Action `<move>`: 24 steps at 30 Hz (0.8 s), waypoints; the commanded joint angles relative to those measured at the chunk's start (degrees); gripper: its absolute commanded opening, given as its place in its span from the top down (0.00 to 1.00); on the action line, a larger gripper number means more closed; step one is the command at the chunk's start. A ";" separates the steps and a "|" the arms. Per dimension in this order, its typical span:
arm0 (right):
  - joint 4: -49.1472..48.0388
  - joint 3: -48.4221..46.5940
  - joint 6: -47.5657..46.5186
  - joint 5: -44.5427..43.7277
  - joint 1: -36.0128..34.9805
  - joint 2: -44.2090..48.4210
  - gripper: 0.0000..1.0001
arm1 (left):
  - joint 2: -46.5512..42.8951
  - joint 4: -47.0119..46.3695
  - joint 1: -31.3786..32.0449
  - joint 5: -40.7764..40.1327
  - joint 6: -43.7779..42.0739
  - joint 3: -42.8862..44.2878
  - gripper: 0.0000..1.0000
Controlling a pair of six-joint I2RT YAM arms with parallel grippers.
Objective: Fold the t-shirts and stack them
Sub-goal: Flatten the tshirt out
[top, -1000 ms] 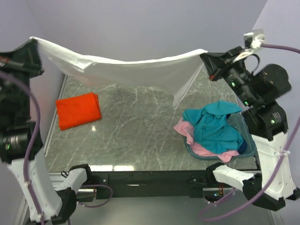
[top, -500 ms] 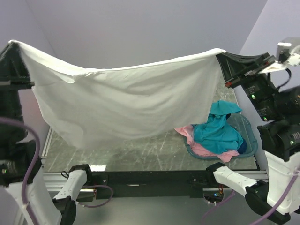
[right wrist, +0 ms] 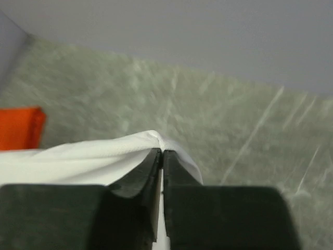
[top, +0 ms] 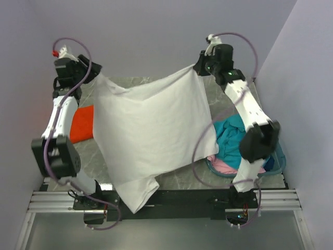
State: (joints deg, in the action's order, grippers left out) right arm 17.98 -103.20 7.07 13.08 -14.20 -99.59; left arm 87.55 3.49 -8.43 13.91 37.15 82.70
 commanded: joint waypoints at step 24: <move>6.19 7.12 3.73 3.00 -4.34 -9.40 0.15 | 3.07 7.68 7.97 3.58 2.92 -13.34 0.02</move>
State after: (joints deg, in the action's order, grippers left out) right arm 25.47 -99.88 10.13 15.35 -15.29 -112.71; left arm 91.39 10.94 -2.85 15.81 38.65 71.42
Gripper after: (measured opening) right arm 0.853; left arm 0.985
